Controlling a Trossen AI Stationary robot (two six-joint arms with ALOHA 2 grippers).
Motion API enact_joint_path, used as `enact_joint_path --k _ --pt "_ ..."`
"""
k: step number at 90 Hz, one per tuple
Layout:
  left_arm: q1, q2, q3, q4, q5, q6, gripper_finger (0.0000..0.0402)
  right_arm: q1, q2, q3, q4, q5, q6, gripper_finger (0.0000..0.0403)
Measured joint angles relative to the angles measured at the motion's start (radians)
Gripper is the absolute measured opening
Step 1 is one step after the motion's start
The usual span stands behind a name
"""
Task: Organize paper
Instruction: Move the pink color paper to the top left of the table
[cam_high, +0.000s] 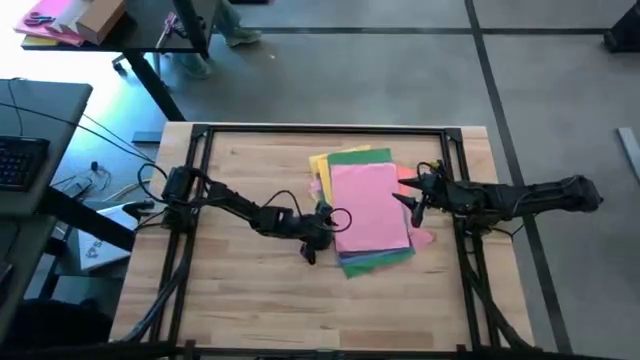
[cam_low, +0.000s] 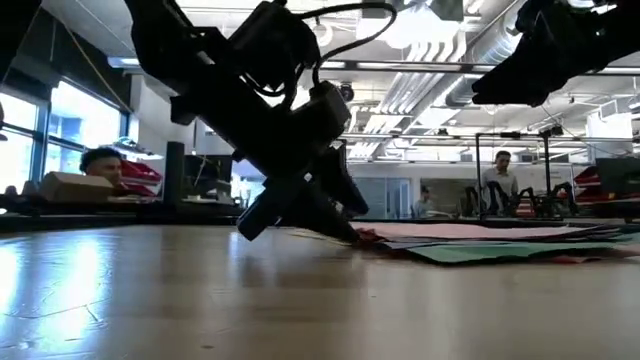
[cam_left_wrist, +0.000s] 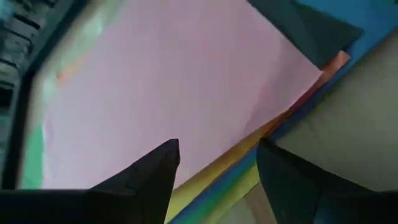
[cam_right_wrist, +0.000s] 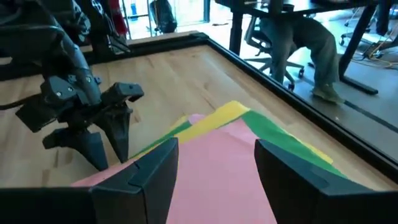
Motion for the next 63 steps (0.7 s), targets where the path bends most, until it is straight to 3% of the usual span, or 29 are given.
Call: enact_joint_path --k 29,63 --pt "-0.002 0.023 0.0 0.035 0.053 0.062 0.0204 0.008 0.055 0.0 -0.02 -0.105 0.056 0.0199" --pt "-0.012 0.073 0.002 0.156 0.077 0.094 0.018 0.061 0.206 -0.001 -0.058 -0.102 0.171 0.0199"
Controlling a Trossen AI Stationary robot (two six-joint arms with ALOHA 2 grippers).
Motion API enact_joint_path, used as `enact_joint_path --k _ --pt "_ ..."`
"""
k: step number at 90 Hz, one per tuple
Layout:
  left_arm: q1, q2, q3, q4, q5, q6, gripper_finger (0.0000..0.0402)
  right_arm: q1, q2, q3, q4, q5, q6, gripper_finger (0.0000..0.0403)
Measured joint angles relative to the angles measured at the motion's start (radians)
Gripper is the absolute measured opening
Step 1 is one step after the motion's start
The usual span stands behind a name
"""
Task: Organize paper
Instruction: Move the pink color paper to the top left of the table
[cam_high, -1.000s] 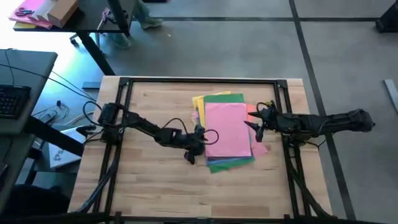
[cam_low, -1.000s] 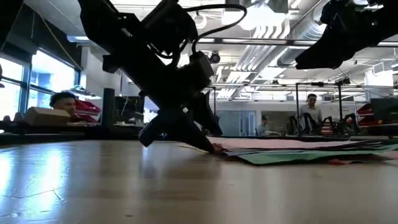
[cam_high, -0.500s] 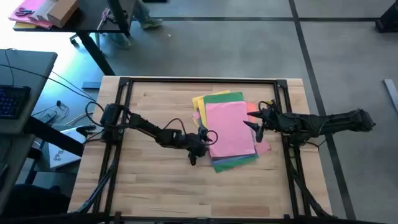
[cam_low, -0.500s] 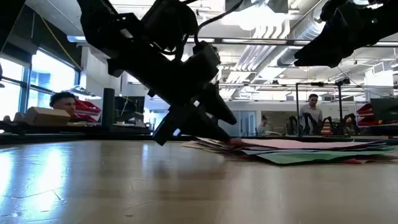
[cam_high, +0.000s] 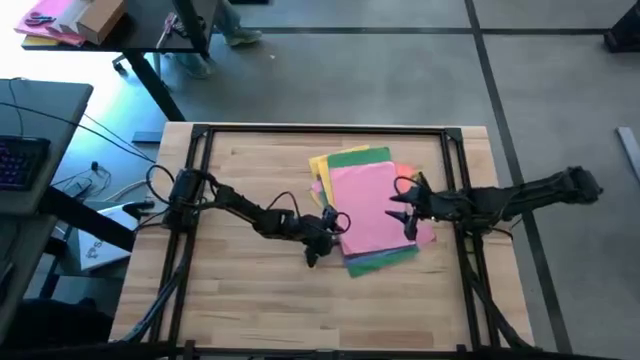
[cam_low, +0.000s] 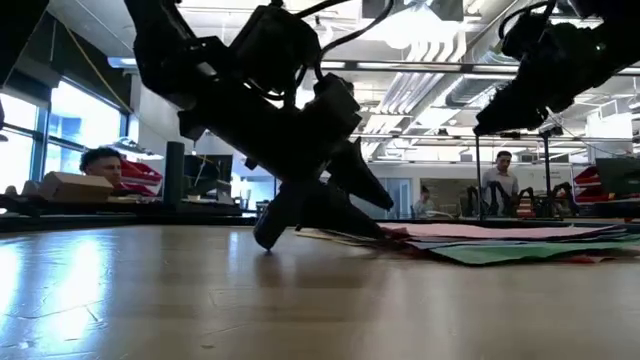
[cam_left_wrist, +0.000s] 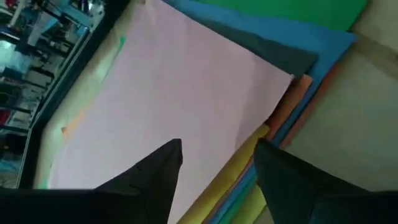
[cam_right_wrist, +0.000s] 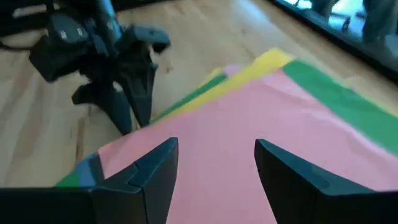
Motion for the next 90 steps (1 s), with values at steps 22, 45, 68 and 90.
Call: enact_joint_path --k 22,45,68,90 --pt "-0.029 0.0 0.0 0.001 -0.057 0.019 0.0165 -0.043 0.077 0.061 -0.313 0.154 0.324 0.0199" --pt "-0.029 0.0 -0.001 -0.003 -0.064 0.002 0.0165 -0.138 0.242 0.14 -0.553 0.133 0.604 0.0199" --pt "-0.024 0.001 -0.001 -0.008 -0.063 -0.001 0.0165 -0.194 0.437 0.14 -0.563 0.066 0.619 0.0199" --pt "-0.023 0.001 -0.001 -0.013 -0.054 -0.019 0.0165 -0.193 0.514 0.14 -0.447 -0.016 0.549 0.0199"
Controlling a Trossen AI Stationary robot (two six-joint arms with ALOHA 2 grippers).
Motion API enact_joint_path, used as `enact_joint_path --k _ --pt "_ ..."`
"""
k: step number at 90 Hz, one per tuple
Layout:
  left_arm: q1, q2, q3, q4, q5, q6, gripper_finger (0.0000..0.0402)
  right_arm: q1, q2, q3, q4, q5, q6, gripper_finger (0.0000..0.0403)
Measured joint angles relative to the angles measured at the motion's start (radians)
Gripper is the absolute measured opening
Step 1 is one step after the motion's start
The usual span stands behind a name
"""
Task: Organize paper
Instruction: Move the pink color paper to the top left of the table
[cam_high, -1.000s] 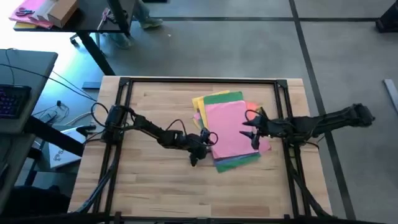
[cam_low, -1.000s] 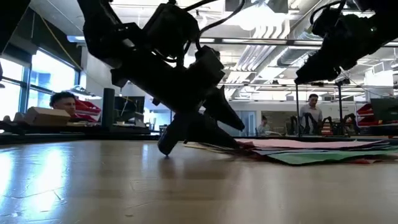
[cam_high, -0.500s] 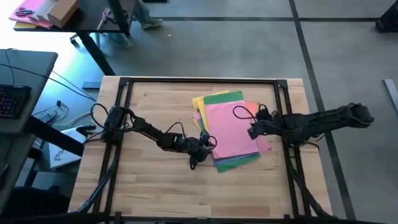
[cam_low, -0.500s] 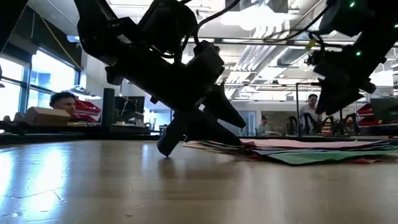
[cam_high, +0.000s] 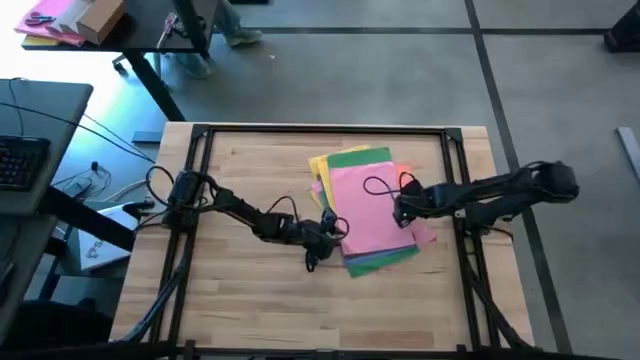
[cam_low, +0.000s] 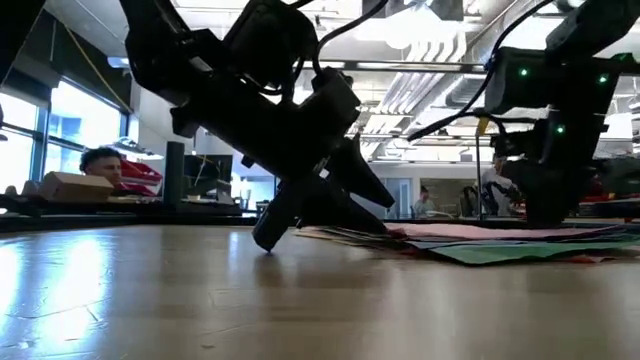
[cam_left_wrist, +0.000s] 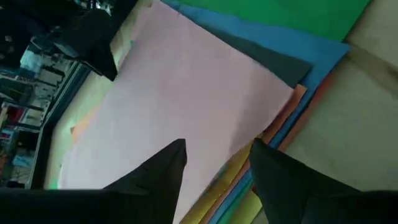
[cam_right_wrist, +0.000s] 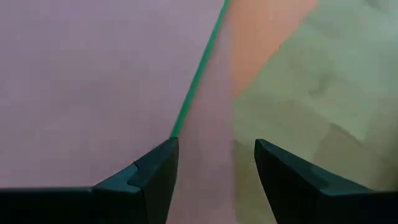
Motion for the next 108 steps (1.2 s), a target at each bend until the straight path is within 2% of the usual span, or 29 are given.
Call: enact_joint_path --k 9,25,42,49,71,83,96,108 --pt "0.0 0.0 0.0 0.0 0.0 -0.003 0.0165 0.0 0.007 0.0 0.074 -0.056 -0.063 0.0199" --pt "-0.005 0.0 0.0 0.0 -0.01 0.001 0.0165 0.0 0.005 0.0 0.096 -0.066 -0.09 0.0199" --pt "-0.067 -0.019 -0.002 -0.005 -0.216 0.11 0.0165 0.0 0.005 0.0 0.043 -0.054 -0.086 0.0199" --pt "-0.092 -0.032 -0.004 -0.032 -0.259 0.133 0.0165 0.0 0.005 0.0 0.041 -0.054 -0.087 0.0199" --pt "-0.074 -0.054 0.0 -0.174 -0.264 0.094 0.0165 0.0 0.004 0.0 0.01 -0.092 -0.087 0.0199" --pt "-0.035 -0.054 0.0 -0.176 -0.251 0.059 0.0165 0.0 0.004 0.002 -0.027 -0.095 -0.038 0.0199" --pt "-0.015 -0.054 0.0 -0.175 -0.162 0.073 0.0165 0.0 0.004 0.002 -0.092 -0.074 0.008 0.0199" --pt "-0.004 -0.053 0.0 -0.17 -0.096 0.074 0.0165 0.0 0.004 0.002 -0.069 -0.093 -0.019 0.0199"
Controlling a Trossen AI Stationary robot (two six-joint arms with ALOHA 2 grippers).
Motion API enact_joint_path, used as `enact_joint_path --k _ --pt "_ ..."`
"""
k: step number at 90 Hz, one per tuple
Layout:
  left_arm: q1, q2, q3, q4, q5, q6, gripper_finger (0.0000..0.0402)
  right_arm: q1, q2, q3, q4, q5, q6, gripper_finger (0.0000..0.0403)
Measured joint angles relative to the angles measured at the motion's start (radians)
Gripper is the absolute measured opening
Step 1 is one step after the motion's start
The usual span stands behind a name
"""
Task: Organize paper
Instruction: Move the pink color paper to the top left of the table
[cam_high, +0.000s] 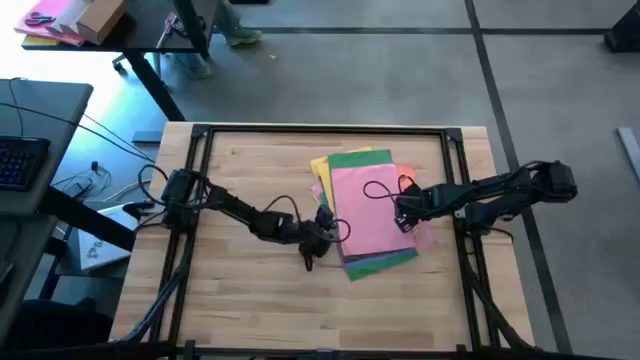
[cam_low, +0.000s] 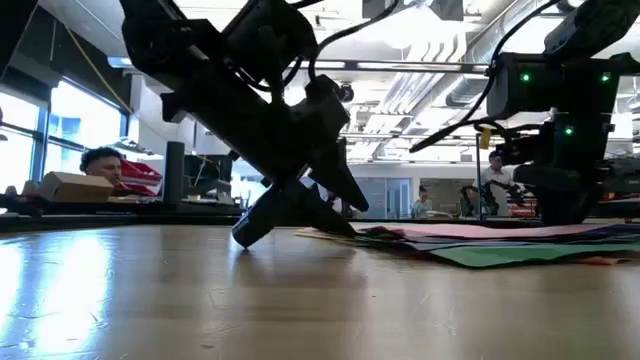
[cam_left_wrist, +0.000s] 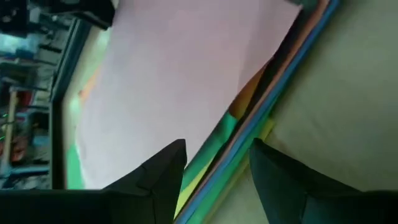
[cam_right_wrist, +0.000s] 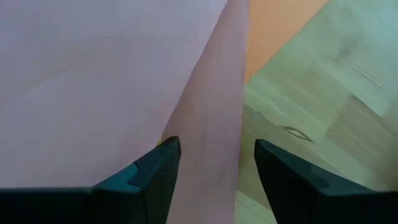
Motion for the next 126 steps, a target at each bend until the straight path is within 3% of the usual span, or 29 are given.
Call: enact_joint_path --k 26,57,80,97,126 --pt "0.009 0.018 0.002 0.001 0.037 0.099 0.0165 0.0 0.0 -0.002 0.109 -0.026 -0.05 0.0199" --pt "-0.02 0.016 0.0 0.075 -0.02 0.126 0.0163 0.0 0.001 -0.002 0.159 -0.06 -0.103 0.0199" --pt "-0.051 0.012 0.009 0.057 -0.077 0.108 0.0106 0.0 0.001 -0.002 0.144 -0.057 -0.103 0.0199" --pt "-0.077 -0.011 0.006 0.01 -0.097 0.008 0.0066 -0.001 0.001 -0.002 0.124 -0.053 -0.098 0.0199" --pt "-0.096 -0.02 0.007 0.035 -0.077 -0.035 0.0066 -0.001 0.001 -0.002 0.122 -0.033 -0.086 0.0199"
